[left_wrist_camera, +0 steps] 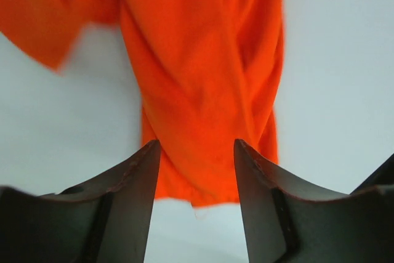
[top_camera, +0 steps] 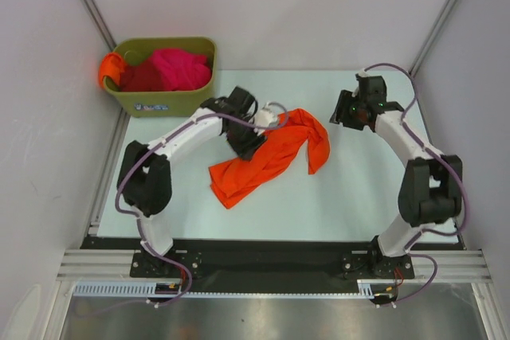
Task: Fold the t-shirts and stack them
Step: Move the tshirt to the center of the board, then flatten the tshirt out
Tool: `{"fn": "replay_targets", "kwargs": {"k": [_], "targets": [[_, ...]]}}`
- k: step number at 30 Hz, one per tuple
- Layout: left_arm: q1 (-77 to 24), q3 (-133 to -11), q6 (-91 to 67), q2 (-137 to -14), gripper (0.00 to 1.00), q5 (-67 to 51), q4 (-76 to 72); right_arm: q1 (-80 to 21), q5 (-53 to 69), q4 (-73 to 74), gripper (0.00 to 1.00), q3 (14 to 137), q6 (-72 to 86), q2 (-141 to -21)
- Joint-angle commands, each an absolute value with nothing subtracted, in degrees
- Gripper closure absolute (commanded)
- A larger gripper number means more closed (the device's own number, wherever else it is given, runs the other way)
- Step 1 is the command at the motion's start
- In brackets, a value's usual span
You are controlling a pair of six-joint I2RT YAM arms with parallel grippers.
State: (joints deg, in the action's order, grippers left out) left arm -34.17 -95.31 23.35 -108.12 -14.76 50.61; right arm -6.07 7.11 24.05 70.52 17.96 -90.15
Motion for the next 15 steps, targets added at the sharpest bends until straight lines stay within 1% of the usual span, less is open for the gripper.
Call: {"fn": "replay_targets", "kwargs": {"k": [1,2,3,6,10,15], "targets": [[-32.8,-80.0,27.0,-98.7,0.42,-8.2,50.6,-8.3,10.7,26.6,0.42,80.3,16.6,-98.0],[-32.7,-74.8,27.0,-97.3,0.39,-7.7,48.3,-8.9,10.6,29.1,0.39,81.2,15.7,-100.9],[-32.5,-72.8,26.7,-96.2,0.39,-7.1,47.3,-10.6,10.7,29.7,0.36,81.6,15.4,-101.7],[-32.5,-68.2,25.5,-94.0,0.39,-7.6,45.4,-12.9,7.6,29.4,0.32,79.2,15.8,-103.5],[-32.9,-65.5,24.3,-94.9,0.39,-8.0,43.2,-12.3,6.1,29.7,0.34,76.3,19.3,-104.7],[-33.0,-66.2,24.4,-94.8,0.40,-13.9,44.0,-12.6,3.7,29.0,0.32,71.4,21.3,-102.4]]}}
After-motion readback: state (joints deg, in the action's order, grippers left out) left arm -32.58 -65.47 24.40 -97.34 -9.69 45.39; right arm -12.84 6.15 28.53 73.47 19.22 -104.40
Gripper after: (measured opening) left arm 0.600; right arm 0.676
